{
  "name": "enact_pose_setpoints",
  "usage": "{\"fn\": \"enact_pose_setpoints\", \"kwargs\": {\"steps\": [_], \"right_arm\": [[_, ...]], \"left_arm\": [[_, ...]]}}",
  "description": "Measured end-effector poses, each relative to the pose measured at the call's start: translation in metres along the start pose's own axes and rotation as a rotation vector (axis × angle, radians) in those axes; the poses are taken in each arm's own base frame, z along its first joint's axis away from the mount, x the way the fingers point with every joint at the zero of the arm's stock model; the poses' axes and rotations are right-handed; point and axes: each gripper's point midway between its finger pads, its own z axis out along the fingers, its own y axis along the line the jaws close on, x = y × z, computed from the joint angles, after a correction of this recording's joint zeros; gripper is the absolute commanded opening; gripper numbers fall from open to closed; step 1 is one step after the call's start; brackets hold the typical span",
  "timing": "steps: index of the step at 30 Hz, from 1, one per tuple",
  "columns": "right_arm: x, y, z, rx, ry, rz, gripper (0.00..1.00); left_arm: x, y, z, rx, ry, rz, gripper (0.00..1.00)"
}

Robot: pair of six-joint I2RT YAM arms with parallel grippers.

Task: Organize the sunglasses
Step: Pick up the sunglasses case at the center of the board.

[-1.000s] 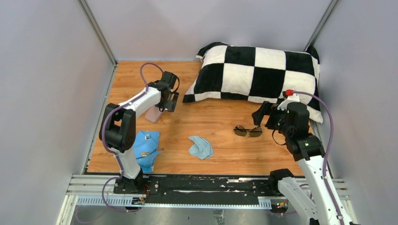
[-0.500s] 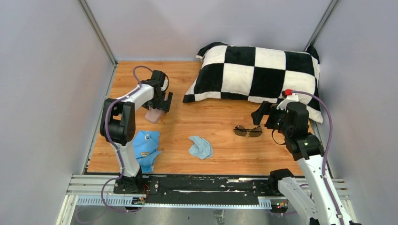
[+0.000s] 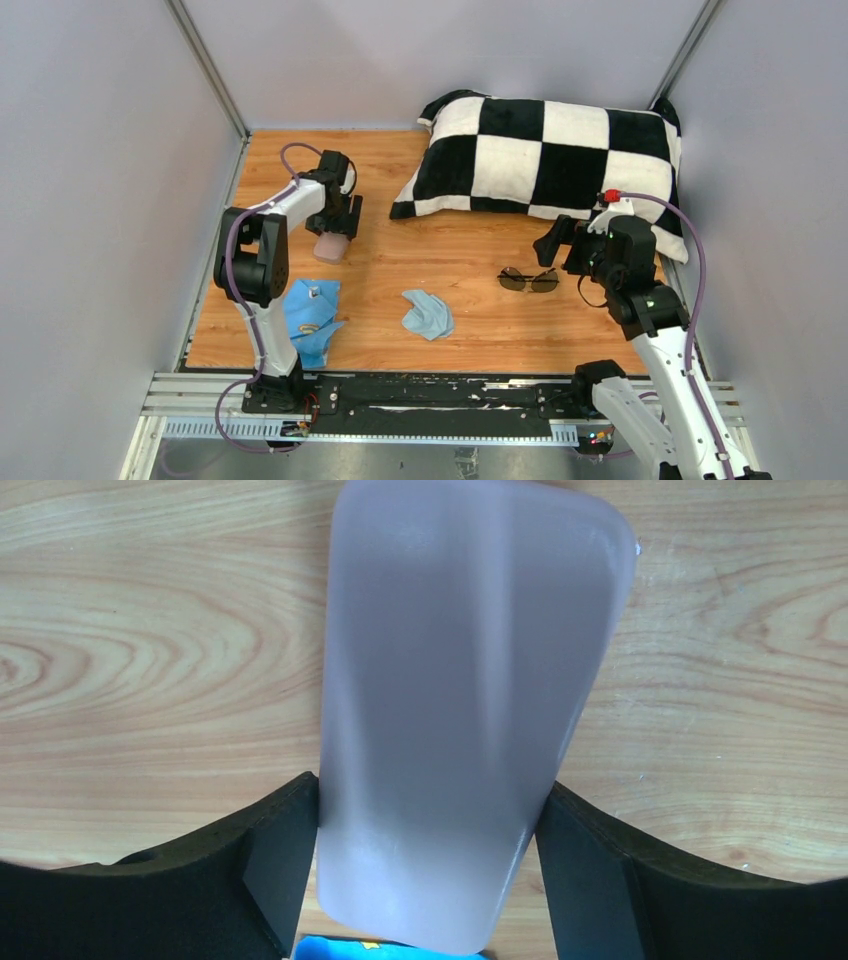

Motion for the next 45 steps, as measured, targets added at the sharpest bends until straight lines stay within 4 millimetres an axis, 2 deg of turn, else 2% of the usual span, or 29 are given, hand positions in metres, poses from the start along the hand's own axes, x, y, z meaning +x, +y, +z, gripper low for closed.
{"fn": "enact_pose_setpoints", "kwargs": {"steps": [4,6,9,13,16,19,22,27,34,40,45], "right_arm": [[0.001,0.002,0.0,-0.01,0.004,0.002,1.0],[0.001,0.003,0.0,-0.017,0.005,0.008,1.0],[0.001,0.006,-0.001,-0.027,0.003,0.018,1.0],[0.003,0.008,-0.001,-0.042,0.007,0.035,1.0],[0.006,0.009,-0.001,-0.05,0.014,0.043,1.0],[0.007,0.011,-0.001,-0.056,0.016,0.053,1.0],[0.008,0.013,-0.001,-0.068,0.024,0.059,1.0],[0.016,0.015,0.005,-0.087,0.061,0.067,1.0],[0.049,0.01,0.018,-0.074,0.171,0.107,1.0],[0.052,0.014,0.018,-0.086,0.183,0.117,1.0],[0.053,0.014,0.019,-0.085,0.187,0.122,1.0]], "left_arm": [[0.0,-0.007,-0.002,0.017,-0.017,-0.028,0.73],[0.005,-0.018,-0.005,0.028,-0.026,-0.031,0.73],[0.019,-0.048,-0.013,0.05,-0.039,-0.004,0.74],[0.042,-0.104,-0.027,0.084,-0.055,0.07,0.71],[0.057,-0.138,-0.037,0.121,-0.075,0.084,0.71],[0.068,-0.161,-0.044,0.16,-0.092,0.064,0.78],[0.071,-0.177,-0.049,0.189,-0.102,0.031,0.81],[0.075,-0.19,-0.052,0.228,-0.09,0.003,0.99],[0.074,-0.192,-0.052,0.243,-0.09,0.011,1.0],[0.075,-0.19,-0.052,0.24,-0.095,0.06,0.98],[0.072,-0.19,-0.052,0.24,-0.103,0.084,0.91]]}}
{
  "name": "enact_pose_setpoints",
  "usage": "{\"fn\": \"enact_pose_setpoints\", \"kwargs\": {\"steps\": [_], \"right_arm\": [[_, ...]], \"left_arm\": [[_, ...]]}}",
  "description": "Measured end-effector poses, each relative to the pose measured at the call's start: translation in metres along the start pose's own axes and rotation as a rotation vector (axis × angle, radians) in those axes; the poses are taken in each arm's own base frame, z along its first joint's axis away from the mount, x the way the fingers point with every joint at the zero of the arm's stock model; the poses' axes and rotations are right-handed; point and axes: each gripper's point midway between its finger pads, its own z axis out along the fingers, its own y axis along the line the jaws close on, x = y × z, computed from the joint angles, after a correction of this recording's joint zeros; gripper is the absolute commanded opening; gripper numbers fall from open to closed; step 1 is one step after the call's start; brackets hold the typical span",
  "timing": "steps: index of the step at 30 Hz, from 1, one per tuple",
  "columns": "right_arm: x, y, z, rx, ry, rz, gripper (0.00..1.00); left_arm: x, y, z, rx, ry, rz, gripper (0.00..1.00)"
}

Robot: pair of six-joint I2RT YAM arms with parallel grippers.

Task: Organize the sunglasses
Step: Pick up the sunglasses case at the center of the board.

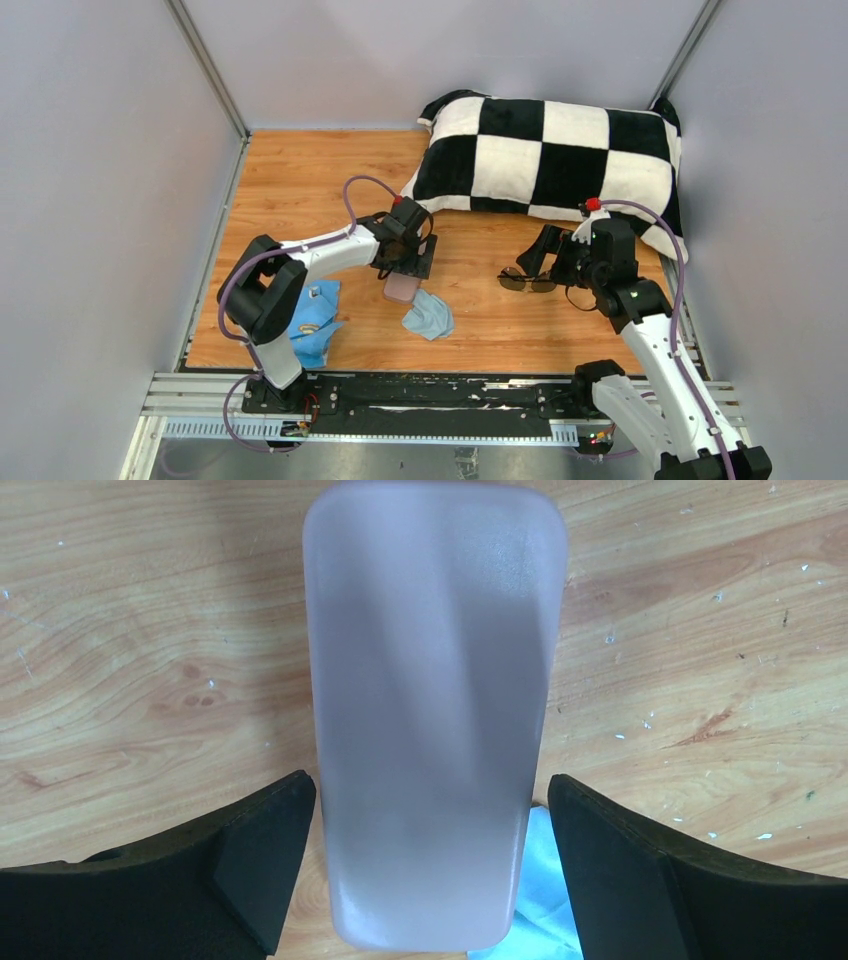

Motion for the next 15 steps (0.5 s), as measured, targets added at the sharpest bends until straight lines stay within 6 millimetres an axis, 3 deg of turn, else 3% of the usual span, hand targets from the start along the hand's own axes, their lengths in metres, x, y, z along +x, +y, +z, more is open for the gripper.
{"fn": "enact_pose_setpoints", "kwargs": {"steps": [5,15], "right_arm": [[0.0,0.001,0.0,-0.001,0.001,0.001,1.0],[0.001,0.001,0.0,-0.003,0.002,0.002,1.0]], "left_arm": [[-0.002,0.0,0.003,-0.004,0.004,0.018,0.88],[0.001,0.002,0.012,-0.021,0.026,0.037,0.62]]}}
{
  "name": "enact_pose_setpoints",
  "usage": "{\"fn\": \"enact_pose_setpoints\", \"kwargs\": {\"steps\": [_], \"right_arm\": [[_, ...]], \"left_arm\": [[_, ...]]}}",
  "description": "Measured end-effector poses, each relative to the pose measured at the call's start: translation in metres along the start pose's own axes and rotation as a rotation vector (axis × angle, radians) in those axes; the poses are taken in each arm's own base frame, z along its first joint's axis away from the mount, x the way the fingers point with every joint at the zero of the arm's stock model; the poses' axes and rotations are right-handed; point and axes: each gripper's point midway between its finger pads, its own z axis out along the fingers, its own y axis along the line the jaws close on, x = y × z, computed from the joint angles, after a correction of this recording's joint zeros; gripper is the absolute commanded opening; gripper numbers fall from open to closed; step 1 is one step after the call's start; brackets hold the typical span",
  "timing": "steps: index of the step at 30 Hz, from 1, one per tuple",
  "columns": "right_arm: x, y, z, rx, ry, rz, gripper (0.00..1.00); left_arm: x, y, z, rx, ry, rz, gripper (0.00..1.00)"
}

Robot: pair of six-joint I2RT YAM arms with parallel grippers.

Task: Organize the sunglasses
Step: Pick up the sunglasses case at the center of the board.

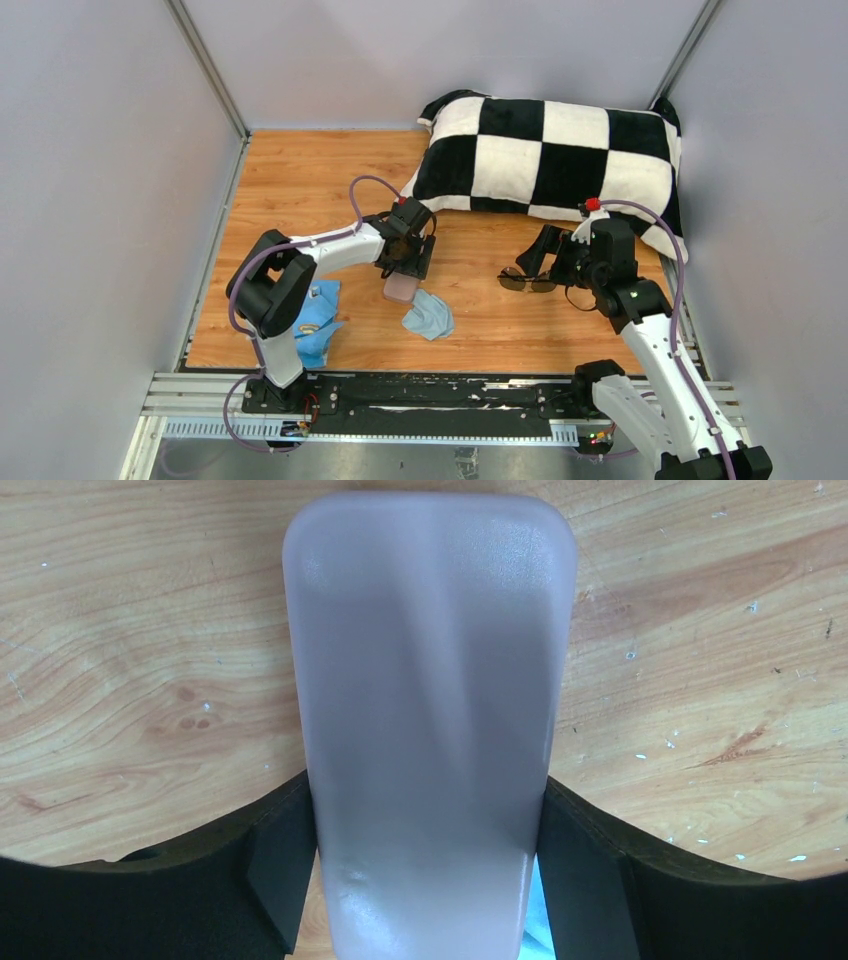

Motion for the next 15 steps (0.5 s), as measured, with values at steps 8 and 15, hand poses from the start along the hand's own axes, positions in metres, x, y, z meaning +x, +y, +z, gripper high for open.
{"fn": "enact_pose_setpoints", "kwargs": {"steps": [8,15], "right_arm": [[0.0,0.006,0.0,-0.031,0.003,-0.007,0.98],[-0.001,0.033,0.0,-0.182,0.023,-0.022,0.98]], "left_arm": [[0.0,-0.001,-0.01,0.012,0.004,0.0,0.39],[-0.052,-0.053,-0.101,0.338,-0.199,0.007,0.21]]}}
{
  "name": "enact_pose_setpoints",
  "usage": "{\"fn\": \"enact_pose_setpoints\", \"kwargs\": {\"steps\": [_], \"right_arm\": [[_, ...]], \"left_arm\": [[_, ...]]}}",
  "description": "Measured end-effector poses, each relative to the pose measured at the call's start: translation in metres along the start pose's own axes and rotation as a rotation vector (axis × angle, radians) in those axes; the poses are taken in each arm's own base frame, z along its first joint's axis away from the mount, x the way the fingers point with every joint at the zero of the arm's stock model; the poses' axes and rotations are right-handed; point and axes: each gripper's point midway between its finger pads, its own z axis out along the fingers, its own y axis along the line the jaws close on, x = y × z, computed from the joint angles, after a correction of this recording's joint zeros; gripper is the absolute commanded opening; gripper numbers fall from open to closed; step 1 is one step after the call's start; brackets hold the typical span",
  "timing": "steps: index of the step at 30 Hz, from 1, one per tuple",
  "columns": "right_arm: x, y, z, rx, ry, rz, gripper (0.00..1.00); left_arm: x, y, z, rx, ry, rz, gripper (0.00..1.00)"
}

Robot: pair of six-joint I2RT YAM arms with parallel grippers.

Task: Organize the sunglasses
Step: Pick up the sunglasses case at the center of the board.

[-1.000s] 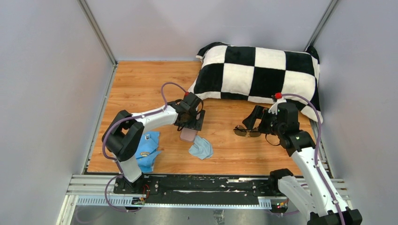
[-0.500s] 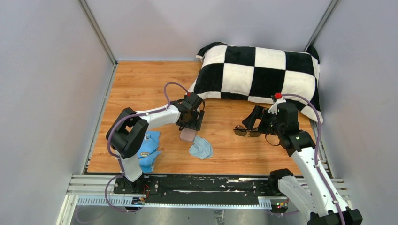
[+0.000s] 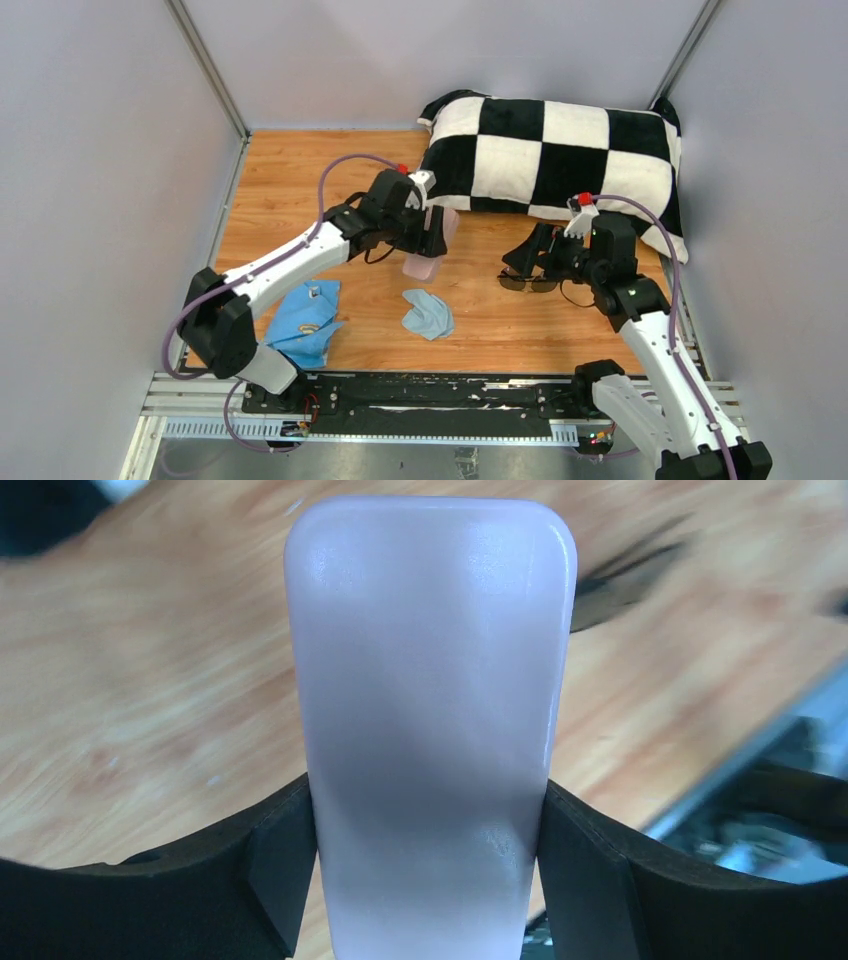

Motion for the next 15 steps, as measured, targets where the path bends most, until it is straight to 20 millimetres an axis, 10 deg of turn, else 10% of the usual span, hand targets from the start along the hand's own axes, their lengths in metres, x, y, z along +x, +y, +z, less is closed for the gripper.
{"fn": "enact_pose_setpoints", "kwargs": {"steps": [5,15], "right_arm": [[-0.019,0.046,-0.007,-0.234,-0.08,-0.013,0.98],[-0.049,0.113,-0.03,-0.626,-0.198,-0.051,1.0]], "left_arm": [[-0.036,-0.064,-0.041,0.305,-0.123,-0.001,0.2],[-0.048,-0.123,-0.101,0.666,-0.199,-0.036,0.0]]}}
